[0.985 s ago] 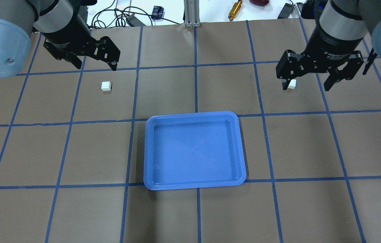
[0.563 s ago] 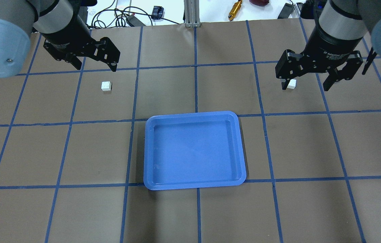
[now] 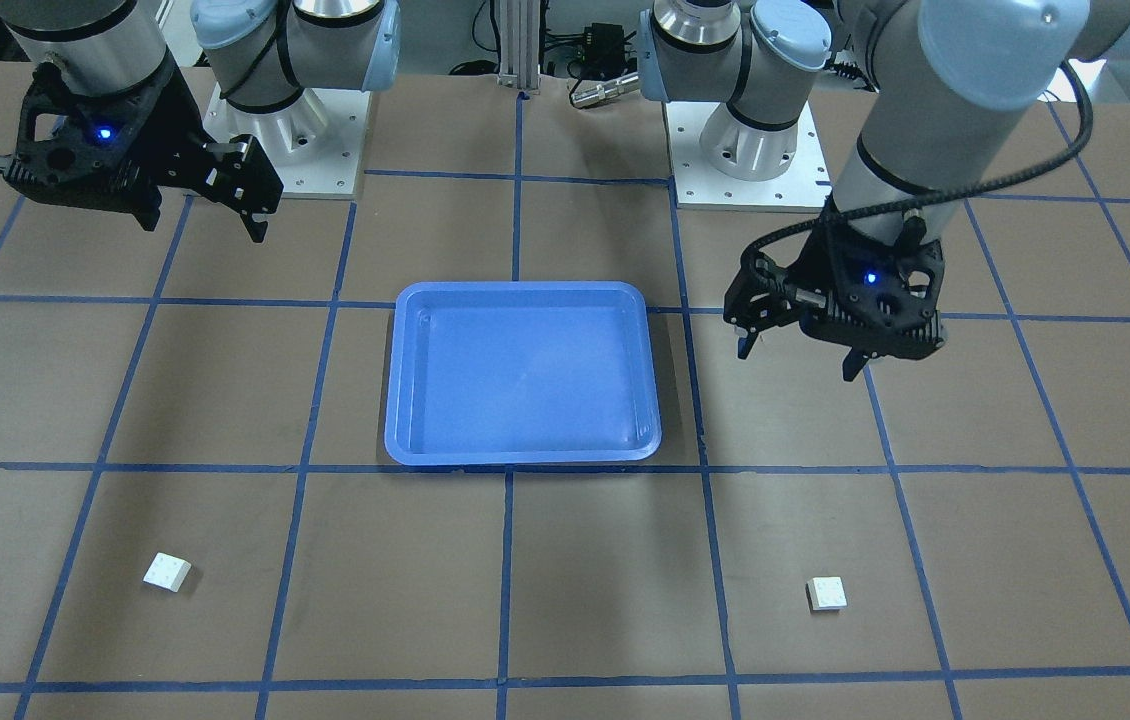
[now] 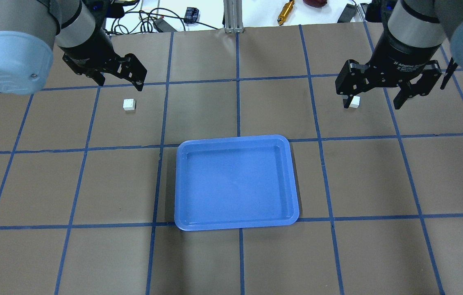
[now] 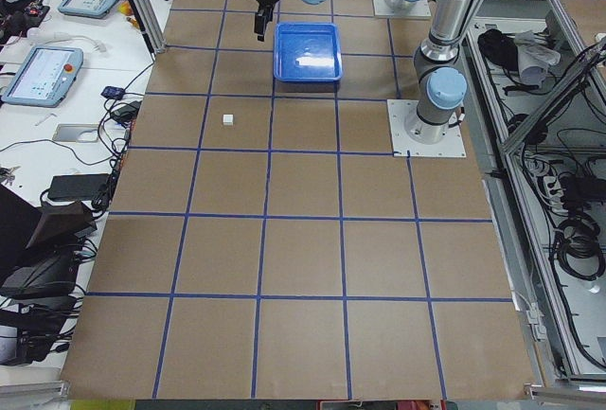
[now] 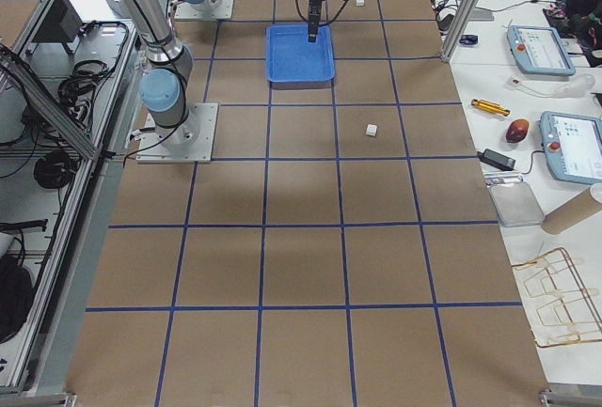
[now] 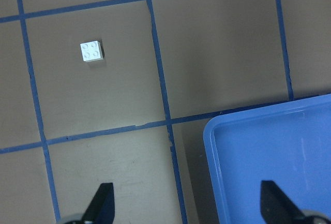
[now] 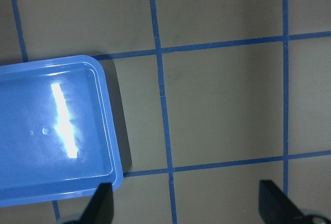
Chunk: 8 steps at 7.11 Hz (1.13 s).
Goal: Assemble white blocks and place on blue tray
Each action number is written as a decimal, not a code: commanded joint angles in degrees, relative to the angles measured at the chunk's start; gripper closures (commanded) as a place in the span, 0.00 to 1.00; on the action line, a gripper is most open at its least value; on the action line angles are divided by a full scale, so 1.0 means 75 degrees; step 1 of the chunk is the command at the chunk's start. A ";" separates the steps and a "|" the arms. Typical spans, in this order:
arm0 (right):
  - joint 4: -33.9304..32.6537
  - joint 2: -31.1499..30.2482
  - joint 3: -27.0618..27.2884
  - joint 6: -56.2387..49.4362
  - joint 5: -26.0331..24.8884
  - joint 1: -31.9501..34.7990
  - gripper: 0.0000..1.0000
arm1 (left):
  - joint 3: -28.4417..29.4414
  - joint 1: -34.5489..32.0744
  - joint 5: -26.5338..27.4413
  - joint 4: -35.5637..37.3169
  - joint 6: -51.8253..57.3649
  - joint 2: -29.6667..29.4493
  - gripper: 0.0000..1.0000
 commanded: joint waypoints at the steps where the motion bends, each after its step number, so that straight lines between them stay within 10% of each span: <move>1: 0.0014 -0.0011 0.0040 -0.0099 -0.0014 -0.0004 0.00 | 0.0261 0.0277 0.0082 0.0488 0.0220 -0.1059 0.00; 6: -0.0103 0.0199 0.0016 -0.1411 -0.0201 -0.0051 0.00 | 0.0485 0.0922 0.0059 0.1181 0.1573 -0.2457 0.00; 8: -0.0372 0.0595 0.0063 -0.5047 -0.0317 -0.0167 0.00 | 0.0462 0.1192 -0.0046 0.1475 0.4416 -0.2716 0.00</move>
